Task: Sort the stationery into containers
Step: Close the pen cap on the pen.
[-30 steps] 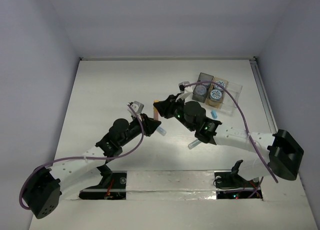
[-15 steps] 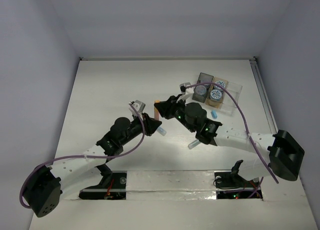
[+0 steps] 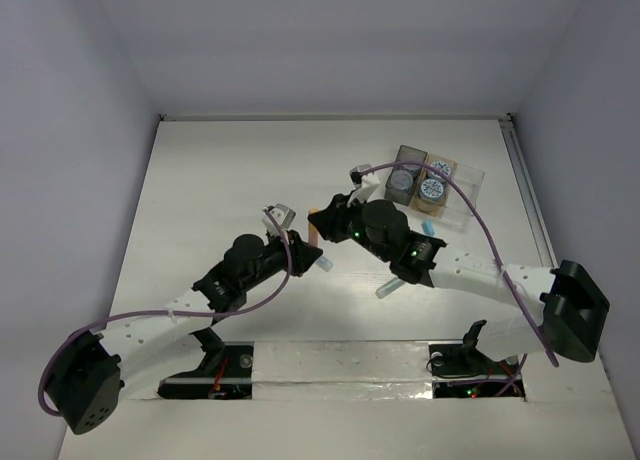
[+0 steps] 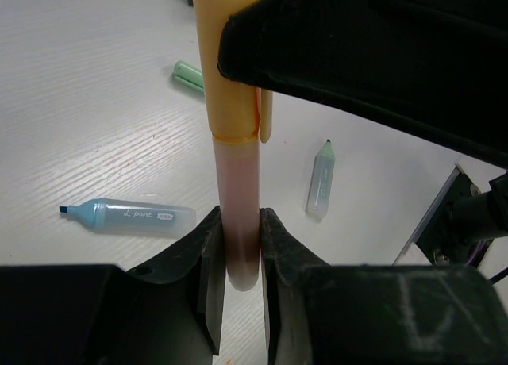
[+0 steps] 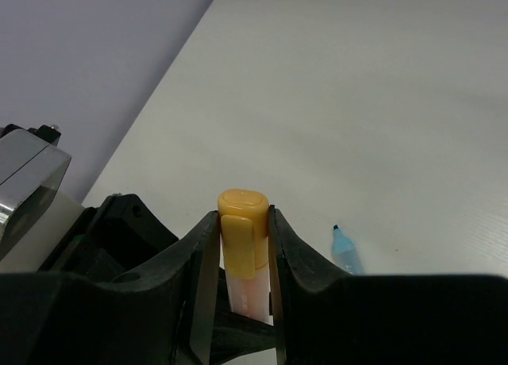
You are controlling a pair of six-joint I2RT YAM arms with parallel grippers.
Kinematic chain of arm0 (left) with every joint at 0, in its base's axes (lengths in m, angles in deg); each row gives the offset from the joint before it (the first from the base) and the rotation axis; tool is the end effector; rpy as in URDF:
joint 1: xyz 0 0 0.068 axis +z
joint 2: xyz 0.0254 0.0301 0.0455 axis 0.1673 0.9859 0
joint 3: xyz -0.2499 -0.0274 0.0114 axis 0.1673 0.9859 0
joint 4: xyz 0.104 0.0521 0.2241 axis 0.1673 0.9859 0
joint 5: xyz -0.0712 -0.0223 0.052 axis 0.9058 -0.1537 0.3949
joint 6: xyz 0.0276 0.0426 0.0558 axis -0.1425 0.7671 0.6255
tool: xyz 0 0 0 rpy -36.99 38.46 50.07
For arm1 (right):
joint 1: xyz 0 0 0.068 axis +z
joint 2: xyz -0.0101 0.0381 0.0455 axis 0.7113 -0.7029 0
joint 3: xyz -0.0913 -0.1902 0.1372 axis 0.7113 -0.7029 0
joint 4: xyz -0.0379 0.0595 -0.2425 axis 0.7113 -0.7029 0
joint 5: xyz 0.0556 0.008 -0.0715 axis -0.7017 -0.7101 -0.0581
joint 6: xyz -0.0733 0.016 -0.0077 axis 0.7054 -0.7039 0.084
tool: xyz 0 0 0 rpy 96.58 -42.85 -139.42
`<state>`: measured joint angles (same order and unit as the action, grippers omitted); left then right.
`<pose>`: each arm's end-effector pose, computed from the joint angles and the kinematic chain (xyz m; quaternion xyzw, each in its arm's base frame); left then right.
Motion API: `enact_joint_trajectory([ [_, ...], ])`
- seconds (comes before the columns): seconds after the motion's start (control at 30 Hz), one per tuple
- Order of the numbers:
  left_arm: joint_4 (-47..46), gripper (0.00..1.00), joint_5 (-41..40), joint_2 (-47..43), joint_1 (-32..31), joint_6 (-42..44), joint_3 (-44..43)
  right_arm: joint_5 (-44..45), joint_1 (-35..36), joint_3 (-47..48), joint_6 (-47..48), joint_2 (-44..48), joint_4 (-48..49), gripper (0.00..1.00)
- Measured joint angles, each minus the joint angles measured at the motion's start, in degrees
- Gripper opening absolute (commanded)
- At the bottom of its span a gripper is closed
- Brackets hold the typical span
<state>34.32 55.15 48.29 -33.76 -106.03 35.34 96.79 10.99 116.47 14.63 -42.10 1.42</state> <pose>0.1663 -0.1696 0.2220 0.1782 0.7133 -0.4122 0.5381 0.1967 0.2722 0.2731 -0.1003 0.7632 0.3844 0.5097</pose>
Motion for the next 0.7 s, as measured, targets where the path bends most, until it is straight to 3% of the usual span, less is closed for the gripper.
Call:
enact_joint_trajectory([
  [0.33,1.31,0.0,0.87,1.44,-0.26,0.24,-1.01,-2.14,-0.13,3.8,3.48,0.39,-8.74,0.02],
  [0.7,7.45,0.0,0.81,2.34,-0.85,2.75,-6.8,-1.79,-1.18,-5.22,-0.5,3.89,5.31,0.0],
])
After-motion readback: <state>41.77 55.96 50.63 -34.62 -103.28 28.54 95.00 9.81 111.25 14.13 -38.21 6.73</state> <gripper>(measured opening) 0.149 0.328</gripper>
